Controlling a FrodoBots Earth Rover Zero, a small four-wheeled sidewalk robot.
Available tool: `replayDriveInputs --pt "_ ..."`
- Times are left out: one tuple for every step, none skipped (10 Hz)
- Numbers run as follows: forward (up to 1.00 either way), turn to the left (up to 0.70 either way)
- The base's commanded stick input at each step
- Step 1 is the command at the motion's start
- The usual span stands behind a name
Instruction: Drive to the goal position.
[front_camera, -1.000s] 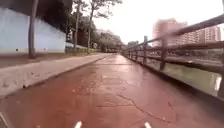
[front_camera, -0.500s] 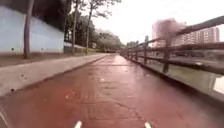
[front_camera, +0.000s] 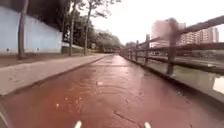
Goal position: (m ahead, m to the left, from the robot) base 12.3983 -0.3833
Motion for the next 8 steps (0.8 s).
replayDriveInputs --pt "0.50 0.00" --pt "0.50 0.00" --pt "0.50 0.00" --pt "0.50 0.00" --pt "0.50 0.00" --pt "0.50 0.00" --pt "0.50 0.00" --pt "0.50 0.04"
